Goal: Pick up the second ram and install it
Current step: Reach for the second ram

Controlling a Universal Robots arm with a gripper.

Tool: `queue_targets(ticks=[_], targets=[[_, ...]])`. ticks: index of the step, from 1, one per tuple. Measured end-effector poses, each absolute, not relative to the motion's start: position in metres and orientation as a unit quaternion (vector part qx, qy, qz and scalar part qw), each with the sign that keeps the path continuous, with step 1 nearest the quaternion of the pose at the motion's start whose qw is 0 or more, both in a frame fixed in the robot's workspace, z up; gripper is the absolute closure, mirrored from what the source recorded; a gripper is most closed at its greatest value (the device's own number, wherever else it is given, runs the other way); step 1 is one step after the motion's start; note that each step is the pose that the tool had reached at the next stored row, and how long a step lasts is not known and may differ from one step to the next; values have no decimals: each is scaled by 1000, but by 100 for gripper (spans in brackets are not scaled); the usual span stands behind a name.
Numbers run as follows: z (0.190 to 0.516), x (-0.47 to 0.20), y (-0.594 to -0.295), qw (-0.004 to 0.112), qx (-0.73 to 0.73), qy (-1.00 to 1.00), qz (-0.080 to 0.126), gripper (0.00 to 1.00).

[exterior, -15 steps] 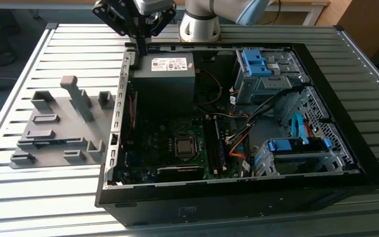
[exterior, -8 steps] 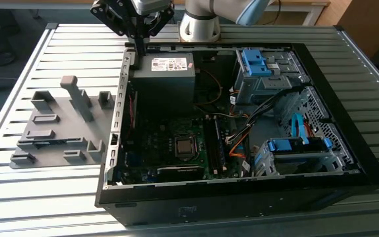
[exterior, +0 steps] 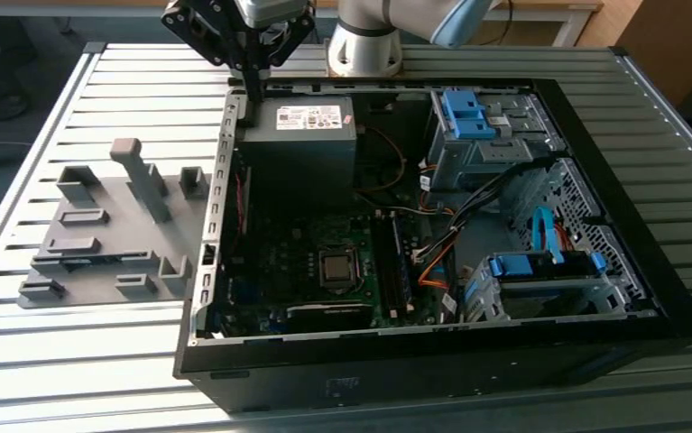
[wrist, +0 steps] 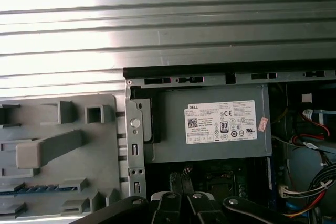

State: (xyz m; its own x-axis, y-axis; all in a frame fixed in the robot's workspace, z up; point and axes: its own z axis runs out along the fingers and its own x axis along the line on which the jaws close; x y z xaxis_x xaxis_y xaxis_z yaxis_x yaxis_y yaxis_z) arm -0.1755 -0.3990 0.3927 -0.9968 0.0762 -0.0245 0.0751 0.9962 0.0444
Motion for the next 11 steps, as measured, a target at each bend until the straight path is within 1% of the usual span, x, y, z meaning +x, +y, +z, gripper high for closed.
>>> queue_targets(ticks=[11], targets=[[393, -179, -399, 13, 38, 999, 22, 89]])
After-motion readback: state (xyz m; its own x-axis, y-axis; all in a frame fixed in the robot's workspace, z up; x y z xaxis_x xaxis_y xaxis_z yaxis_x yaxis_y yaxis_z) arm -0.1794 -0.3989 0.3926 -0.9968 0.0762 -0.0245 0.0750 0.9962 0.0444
